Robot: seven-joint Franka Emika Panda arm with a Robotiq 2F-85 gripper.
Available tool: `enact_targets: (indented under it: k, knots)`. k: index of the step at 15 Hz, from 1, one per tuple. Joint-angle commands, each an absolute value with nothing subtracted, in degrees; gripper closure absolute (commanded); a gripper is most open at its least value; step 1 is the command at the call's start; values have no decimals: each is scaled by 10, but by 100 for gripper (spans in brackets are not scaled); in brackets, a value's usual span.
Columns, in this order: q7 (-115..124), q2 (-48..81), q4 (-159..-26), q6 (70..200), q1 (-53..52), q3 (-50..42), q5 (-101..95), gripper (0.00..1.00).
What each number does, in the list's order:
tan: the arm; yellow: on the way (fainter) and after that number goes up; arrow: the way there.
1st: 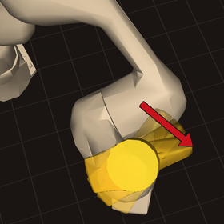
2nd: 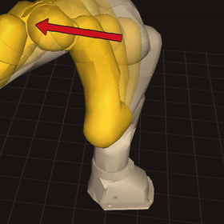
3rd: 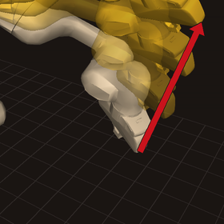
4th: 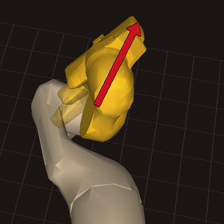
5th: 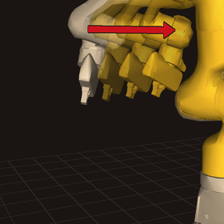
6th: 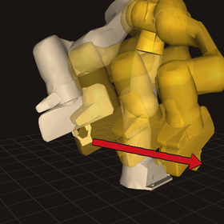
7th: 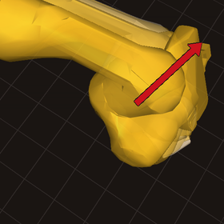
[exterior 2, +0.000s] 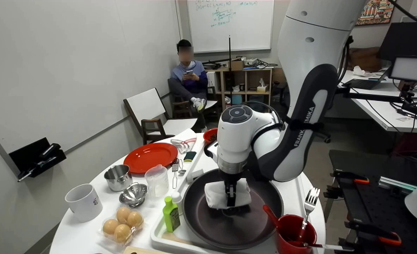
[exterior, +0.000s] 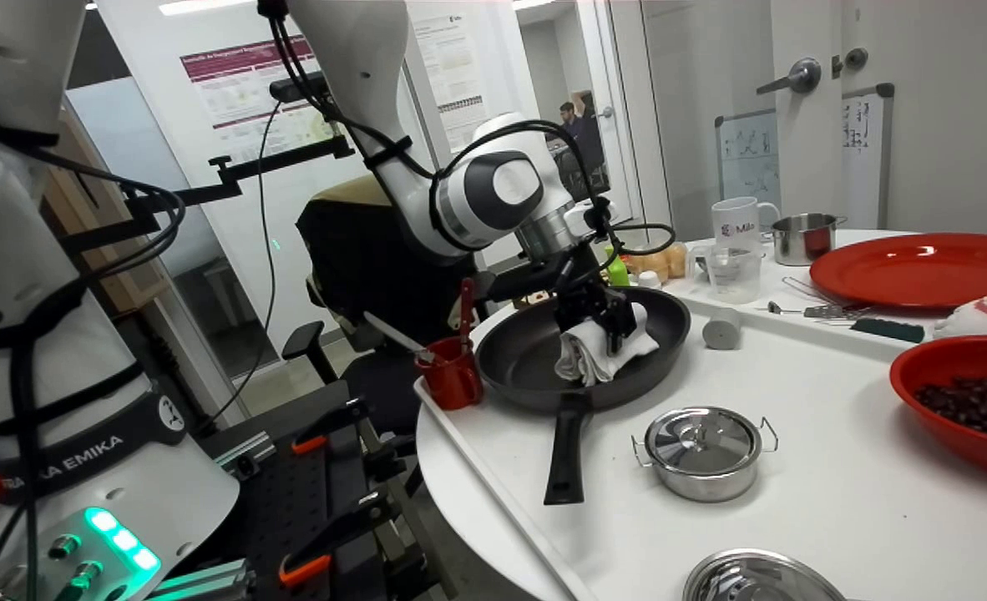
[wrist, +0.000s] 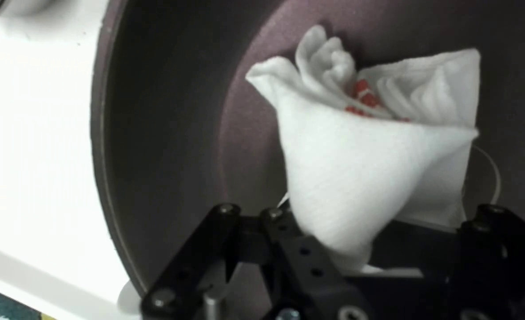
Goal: Use the white cloth to wipe the pan
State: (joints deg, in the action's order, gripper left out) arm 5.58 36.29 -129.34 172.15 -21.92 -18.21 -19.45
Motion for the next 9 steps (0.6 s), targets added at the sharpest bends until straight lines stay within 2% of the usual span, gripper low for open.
enact_targets:
  k: [1, 9]
  knots:
    - [65, 372, -1277, 1721, -215, -184, -182, 94]
    - [84, 403, -1212, 1706, -226, -178, -178, 94]
